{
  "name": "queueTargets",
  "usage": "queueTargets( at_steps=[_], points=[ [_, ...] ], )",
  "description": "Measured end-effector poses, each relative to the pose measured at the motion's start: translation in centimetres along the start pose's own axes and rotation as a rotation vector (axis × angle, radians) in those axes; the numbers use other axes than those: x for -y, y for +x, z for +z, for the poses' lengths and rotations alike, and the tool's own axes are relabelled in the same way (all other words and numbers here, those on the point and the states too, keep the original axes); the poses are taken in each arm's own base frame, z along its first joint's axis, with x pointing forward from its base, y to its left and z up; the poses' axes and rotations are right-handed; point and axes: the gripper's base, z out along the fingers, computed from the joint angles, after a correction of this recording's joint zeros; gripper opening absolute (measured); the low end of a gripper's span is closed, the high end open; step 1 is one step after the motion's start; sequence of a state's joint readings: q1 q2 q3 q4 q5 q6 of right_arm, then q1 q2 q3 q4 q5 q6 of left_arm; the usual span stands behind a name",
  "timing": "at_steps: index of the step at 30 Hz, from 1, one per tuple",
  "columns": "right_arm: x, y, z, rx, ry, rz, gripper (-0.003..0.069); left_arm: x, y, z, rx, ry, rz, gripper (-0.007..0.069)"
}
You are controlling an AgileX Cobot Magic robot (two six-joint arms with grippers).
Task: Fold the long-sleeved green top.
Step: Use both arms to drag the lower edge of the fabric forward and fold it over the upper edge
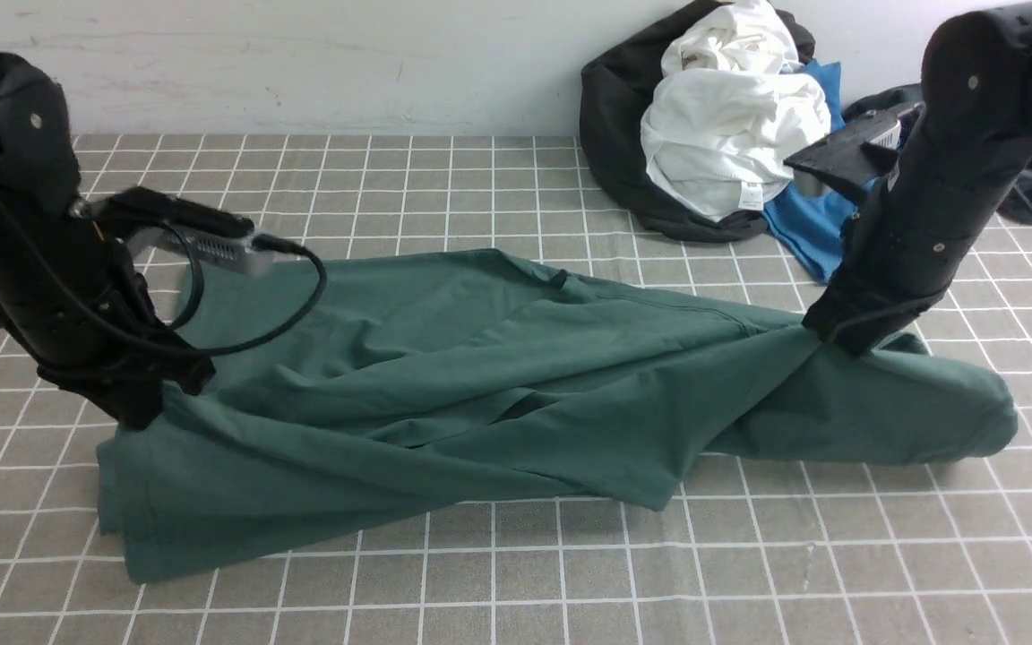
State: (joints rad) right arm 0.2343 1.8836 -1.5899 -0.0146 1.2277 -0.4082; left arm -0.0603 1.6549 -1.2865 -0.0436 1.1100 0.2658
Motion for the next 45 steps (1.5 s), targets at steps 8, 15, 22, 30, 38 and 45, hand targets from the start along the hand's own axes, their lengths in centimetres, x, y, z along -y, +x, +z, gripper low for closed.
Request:
queueTargets(
  at_steps=[8, 15, 22, 30, 38, 45],
  points=[
    [0.4, 0.9, -4.4, 0.07, 0.111, -0.093, 0.0002, -4.2, 0.3, -9.0, 0.47, -0.196, -0.219, 0.0013],
    [2.1, -2.1, 0.0, 0.212, 0.222, -0.154, 0.0002, -7.5, -5.2, -5.2, 0.52, -0.185, -0.267, 0.0013],
    [3.4, -4.3, 6.9, 0.309, 0.282, -0.197, 0.0008, -10.5, -11.1, 2.1, 0.492, -0.168, -0.296, 0.0013],
    [4.1, -4.9, 10.2, 0.373, 0.294, -0.105, 0.0208, -12.2, -14.2, 7.0, 0.487, -0.17, -0.302, 0.0175],
    [4.0, -7.0, 4.2, 0.463, 0.257, 0.064, 0.037, -12.2, -15.1, 3.8, 0.493, -0.154, -0.308, 0.0454],
    [-1.1, -9.6, 4.1, 0.492, -0.04, -0.069, 0.0041, -9.6, -14.9, 1.0, 0.439, -0.135, -0.201, 0.0285]
  ],
)
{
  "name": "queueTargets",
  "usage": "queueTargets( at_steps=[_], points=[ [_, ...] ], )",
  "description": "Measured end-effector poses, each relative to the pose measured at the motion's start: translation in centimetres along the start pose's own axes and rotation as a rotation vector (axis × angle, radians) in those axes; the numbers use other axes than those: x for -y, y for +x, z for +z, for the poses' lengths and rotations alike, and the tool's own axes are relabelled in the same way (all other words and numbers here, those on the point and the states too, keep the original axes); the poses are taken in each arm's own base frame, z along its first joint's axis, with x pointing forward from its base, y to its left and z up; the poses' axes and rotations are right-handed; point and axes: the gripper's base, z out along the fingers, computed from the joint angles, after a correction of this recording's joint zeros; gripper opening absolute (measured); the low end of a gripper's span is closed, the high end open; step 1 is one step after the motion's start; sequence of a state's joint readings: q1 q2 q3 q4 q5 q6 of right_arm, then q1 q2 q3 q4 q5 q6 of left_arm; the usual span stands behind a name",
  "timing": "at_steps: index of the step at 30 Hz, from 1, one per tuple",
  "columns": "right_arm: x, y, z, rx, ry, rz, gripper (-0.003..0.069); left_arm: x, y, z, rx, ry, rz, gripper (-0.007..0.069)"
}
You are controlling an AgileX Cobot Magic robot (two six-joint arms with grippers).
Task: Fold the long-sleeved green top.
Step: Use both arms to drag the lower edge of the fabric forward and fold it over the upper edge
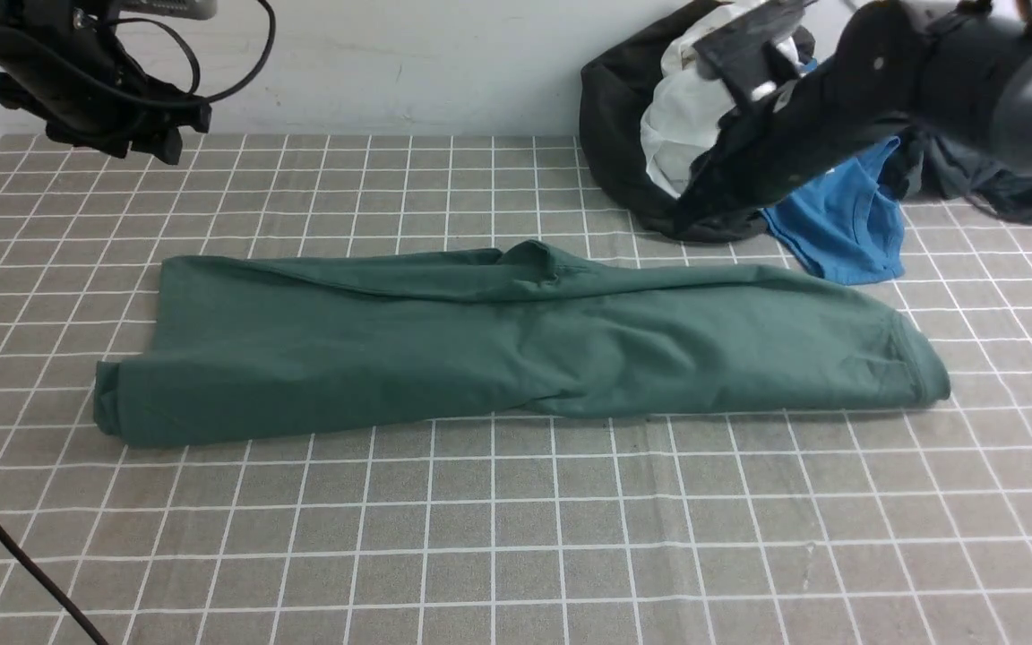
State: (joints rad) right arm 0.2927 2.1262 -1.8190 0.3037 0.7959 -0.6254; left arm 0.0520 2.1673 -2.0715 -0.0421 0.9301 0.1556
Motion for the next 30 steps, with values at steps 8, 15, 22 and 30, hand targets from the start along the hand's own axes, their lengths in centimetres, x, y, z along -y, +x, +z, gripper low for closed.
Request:
queueTargets(
  at_steps=[8, 15, 22, 30],
  points=[
    [-3.4, 3.1, 9.8, 0.054, -0.243, -0.175, -0.0015, -0.6, 1.0, 0.3, -0.102, -0.025, -0.005, 0.0154],
    [-1.3, 0.9, 14.0, 0.255, -0.11, -0.154, -0.0015, 1.1, 1.7, 0.2, -0.179, 0.155, -0.013, 0.0185],
    [4.5, 0.0, 13.2, 0.45, 0.101, 0.211, -0.0015, 1.5, 1.7, 0.1, -0.171, 0.198, -0.007, 0.0185],
    [6.4, -0.1, 7.9, 0.368, -0.177, 0.243, -0.0008, 1.7, 2.8, 0.4, -0.265, 0.227, -0.006, 0.0185]
  ],
)
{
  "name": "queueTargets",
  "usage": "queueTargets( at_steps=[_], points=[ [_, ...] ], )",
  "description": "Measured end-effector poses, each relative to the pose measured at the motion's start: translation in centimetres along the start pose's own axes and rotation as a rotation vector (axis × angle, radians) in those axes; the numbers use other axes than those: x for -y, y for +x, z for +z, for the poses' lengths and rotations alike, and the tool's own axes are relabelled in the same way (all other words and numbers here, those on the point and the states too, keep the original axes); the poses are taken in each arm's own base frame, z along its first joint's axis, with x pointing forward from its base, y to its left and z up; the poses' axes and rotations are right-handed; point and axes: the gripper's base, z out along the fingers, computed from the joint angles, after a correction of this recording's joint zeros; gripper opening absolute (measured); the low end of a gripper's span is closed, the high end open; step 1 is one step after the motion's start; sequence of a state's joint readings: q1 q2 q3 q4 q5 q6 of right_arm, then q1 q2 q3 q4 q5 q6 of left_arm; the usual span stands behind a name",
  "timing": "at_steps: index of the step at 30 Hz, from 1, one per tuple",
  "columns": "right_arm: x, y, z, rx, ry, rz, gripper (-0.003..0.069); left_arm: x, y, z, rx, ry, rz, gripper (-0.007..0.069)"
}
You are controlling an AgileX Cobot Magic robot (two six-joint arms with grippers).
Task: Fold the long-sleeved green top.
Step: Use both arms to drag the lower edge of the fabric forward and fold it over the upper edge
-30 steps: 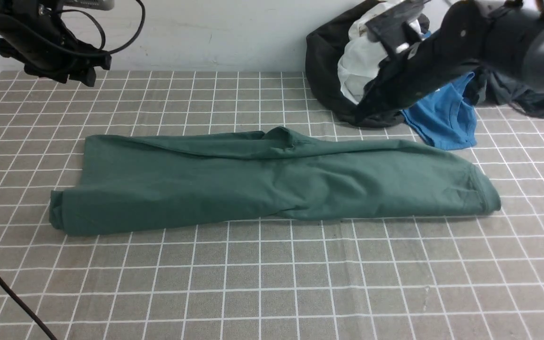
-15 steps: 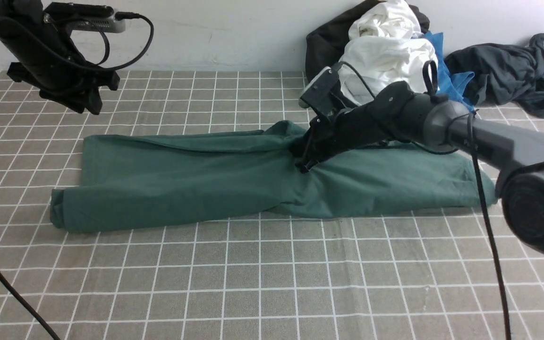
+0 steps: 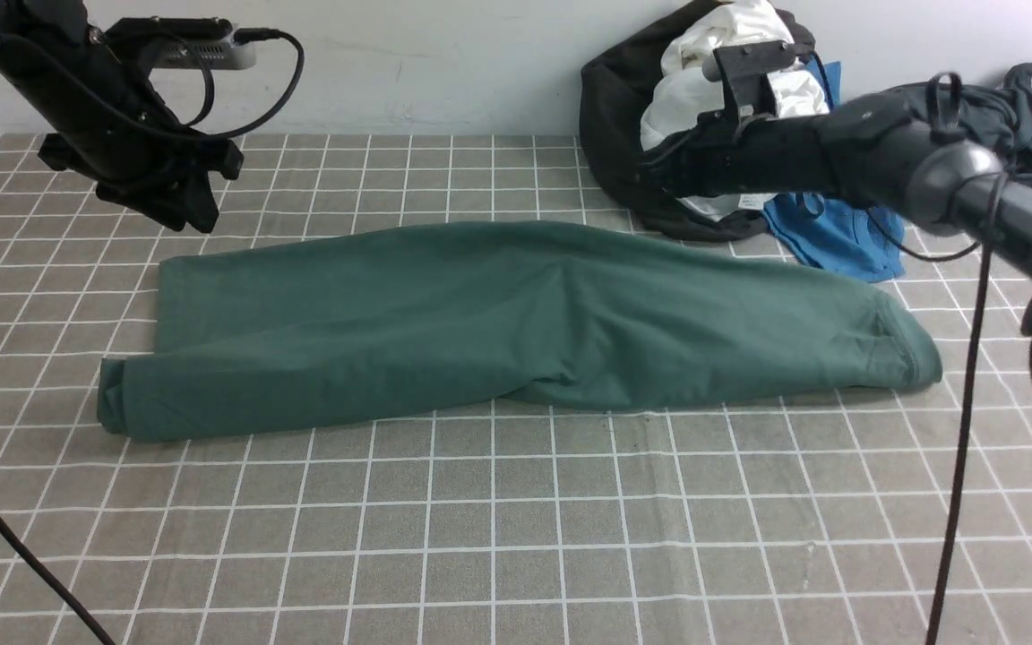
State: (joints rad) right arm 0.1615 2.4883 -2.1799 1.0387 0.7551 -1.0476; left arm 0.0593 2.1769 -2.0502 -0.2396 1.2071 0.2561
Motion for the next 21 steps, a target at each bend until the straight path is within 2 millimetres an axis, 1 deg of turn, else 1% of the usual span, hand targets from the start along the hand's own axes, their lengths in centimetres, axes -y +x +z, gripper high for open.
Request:
queueTargets(
  at_steps=[1, 3, 4, 5, 6, 8, 9, 10, 11, 13, 15, 18, 20, 21],
  points=[
    [-1.1, -0.5, -1.2, -0.092, -0.066, 0.005, -0.0008, 0.1, 0.4, 0.5, -0.025, 0.016, -0.004, 0.0185],
    [-2.3, 0.1, -2.3, -0.275, -0.121, 0.02, -0.0007, 0.2, 1.3, 1.7, -0.07, 0.05, -0.004, 0.0185],
    [-2.4, 0.2, -2.4, -0.295, -0.121, 0.038, -0.0007, 0.2, 1.5, 2.0, -0.082, 0.059, -0.007, 0.0185],
    [-2.5, 0.8, -2.8, -0.391, -0.115, 0.054, -0.0007, 0.3, 2.0, 2.6, -0.106, 0.078, -0.002, 0.0185],
    [-2.3, 1.8, -2.9, -0.493, -0.074, 0.063, -0.0007, 0.5, 3.1, 3.8, -0.156, 0.102, 0.002, 0.0185],
    [-0.8, 3.9, -3.0, -0.655, 0.07, 0.076, -0.0007, 0.5, 4.9, 5.6, -0.233, 0.119, -0.004, 0.0185],
    [-0.6, 4.1, -3.0, -0.667, 0.081, 0.067, -0.0007, 0.4, 5.0, 5.8, -0.234, 0.116, -0.003, 0.0185],
    [0.7, 5.5, -3.3, -0.74, 0.179, 0.092, -0.0007, 0.2, 6.2, 7.0, -0.268, 0.103, -0.009, 0.0185],
    [0.8, 5.5, -3.4, -0.739, 0.186, 0.1, -0.0006, 0.1, 6.3, 7.1, -0.265, 0.097, -0.008, 0.0185],
    [2.1, 5.7, -4.3, -0.77, 0.286, 0.108, -0.0006, -0.6, 7.0, 8.1, -0.266, 0.043, 0.006, 0.0185],
    [3.6, 5.9, -5.4, -0.789, 0.348, 0.114, -0.0006, -1.3, 7.0, 8.3, -0.245, 0.002, 0.004, 0.0185],
    [6.2, 6.3, -7.2, -0.786, 0.416, 0.168, -0.0006, -2.8, 6.9, 7.8, -0.199, -0.06, -0.005, 0.0185],
    [6.9, 6.4, -8.0, -0.788, 0.433, 0.18, -0.0006, -3.3, 6.8, 7.4, -0.183, -0.079, -0.011, 0.0185],
    [7.5, 6.1, -9.1, -0.779, 0.449, 0.194, -0.0006, -4.0, 6.8, 6.4, -0.165, -0.101, -0.014, 0.0185]
  ],
)
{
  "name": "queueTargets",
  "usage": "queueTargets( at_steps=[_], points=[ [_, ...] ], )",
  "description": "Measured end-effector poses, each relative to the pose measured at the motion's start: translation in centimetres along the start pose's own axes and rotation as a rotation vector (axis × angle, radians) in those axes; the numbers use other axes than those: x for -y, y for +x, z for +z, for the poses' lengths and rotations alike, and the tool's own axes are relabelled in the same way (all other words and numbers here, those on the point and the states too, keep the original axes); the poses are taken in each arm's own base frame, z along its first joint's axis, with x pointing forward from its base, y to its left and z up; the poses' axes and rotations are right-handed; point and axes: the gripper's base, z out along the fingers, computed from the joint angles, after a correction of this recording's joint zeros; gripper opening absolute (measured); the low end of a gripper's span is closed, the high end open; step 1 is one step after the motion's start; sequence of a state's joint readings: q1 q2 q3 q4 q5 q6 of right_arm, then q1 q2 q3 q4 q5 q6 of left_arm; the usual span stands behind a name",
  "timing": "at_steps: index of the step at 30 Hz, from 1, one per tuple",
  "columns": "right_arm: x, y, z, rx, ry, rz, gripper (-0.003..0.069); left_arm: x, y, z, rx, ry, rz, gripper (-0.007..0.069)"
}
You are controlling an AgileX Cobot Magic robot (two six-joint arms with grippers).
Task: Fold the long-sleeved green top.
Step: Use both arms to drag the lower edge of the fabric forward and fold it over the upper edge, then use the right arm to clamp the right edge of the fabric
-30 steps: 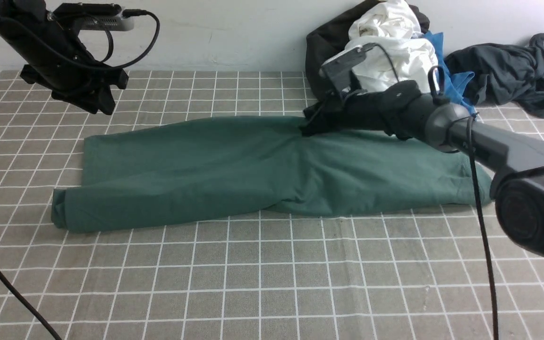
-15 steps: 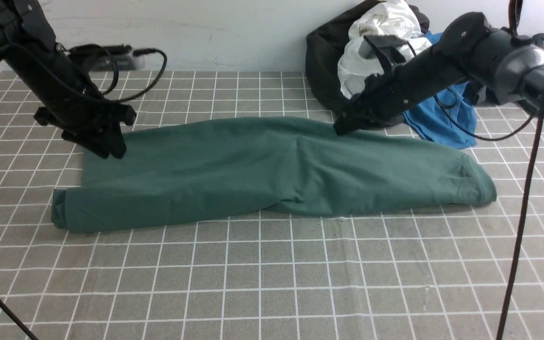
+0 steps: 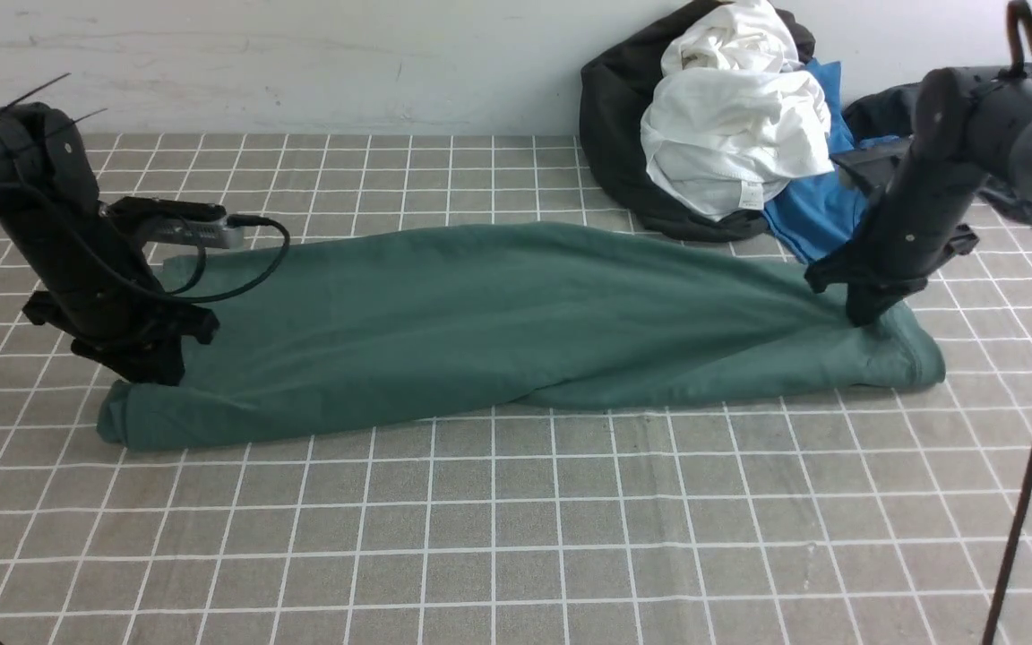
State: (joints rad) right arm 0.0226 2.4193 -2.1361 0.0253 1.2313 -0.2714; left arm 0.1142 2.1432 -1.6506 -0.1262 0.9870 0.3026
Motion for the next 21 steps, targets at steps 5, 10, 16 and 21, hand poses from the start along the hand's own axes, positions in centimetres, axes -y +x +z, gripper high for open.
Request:
queueTargets(
  at_steps=[5, 10, 16, 21],
  points=[
    [0.9, -0.3, -6.0, 0.114, 0.012, 0.029, -0.0006, -0.5, 0.1, -4.8, 0.097, -0.031, -0.012, 0.0185],
    [1.3, 0.1, -10.9, 0.222, -0.04, 0.083, -0.0002, 0.9, 0.8, -10.2, 0.2, 0.022, -0.018, 0.0185],
    [3.2, 4.1, -5.6, 0.03, -0.114, 0.181, 0.0139, 3.8, 3.2, -15.8, 0.284, 0.116, 0.034, 0.0185],
    [3.5, 6.5, -2.0, -0.05, -0.13, 0.26, 0.0415, 7.8, 6.2, -23.5, 0.484, 0.147, 0.142, 0.0185]
  ],
)
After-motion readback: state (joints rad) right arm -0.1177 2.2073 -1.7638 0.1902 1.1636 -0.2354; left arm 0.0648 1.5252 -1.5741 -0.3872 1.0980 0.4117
